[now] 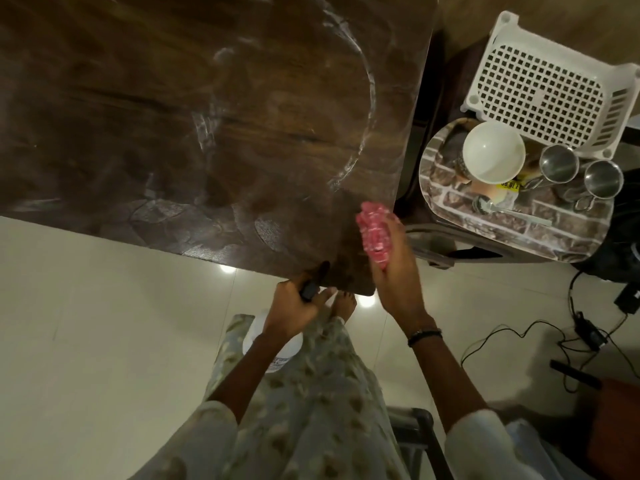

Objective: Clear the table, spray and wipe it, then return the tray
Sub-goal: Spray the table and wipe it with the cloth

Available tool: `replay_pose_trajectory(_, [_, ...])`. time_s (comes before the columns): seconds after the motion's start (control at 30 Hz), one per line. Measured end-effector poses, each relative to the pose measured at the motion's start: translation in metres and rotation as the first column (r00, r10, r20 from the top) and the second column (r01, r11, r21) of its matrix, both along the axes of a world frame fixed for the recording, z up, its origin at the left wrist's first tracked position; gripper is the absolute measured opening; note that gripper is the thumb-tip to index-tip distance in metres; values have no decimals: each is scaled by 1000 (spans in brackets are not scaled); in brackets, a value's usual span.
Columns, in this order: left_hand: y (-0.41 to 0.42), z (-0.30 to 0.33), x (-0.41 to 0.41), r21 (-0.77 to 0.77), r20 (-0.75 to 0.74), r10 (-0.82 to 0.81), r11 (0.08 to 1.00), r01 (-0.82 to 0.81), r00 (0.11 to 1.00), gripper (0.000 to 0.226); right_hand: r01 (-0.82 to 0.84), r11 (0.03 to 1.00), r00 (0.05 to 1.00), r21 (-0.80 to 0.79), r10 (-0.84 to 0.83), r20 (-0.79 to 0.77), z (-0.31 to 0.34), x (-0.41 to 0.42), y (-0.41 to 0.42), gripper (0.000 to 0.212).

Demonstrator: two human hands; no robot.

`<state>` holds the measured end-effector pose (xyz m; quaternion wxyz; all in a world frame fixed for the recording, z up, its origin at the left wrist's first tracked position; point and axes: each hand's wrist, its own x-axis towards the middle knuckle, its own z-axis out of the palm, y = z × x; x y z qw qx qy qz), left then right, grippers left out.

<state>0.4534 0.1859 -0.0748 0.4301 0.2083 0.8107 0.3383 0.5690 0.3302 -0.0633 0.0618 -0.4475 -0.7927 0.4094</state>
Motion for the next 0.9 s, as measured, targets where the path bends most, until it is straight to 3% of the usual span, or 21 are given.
replay_pose_trajectory(0.07, [-11,0,-8,14,-51,49,999,-48,998,34,-370,926,902,73,339,265,-30,5,-7,79])
replay_pose_trajectory(0.13, [-18,2,-16,34,-63,85,996,-83,994,40,-464,882,834,76,407,373,-46,6,-13,99])
replay_pose_trajectory(0.23, [-22,4,-25,69,-75,78,995,-72,994,51,-378,917,855,125,294,428,-54,-6,-17,95])
replay_pose_trajectory(0.33, [-24,4,-32,94,-86,105,991,-97,991,44,-264,956,869,124,180,460,-59,-32,-25,84])
replay_pose_trajectory(0.53, [-17,9,-45,147,-68,208,969,-197,976,15,-457,874,843,166,366,394,-65,-21,-55,74])
replay_pose_trajectory(0.67, [-14,12,-49,152,-57,186,973,-176,981,19,-376,908,850,185,258,458,-68,14,-33,77])
replay_pose_trajectory(0.8, [-19,8,-50,145,-55,176,975,-166,983,19,-267,933,873,240,129,471,-71,-23,-9,79])
replay_pose_trajectory(0.9, [-23,4,-51,123,-79,182,978,-171,980,20,-290,925,871,243,151,467,-71,-50,-26,79])
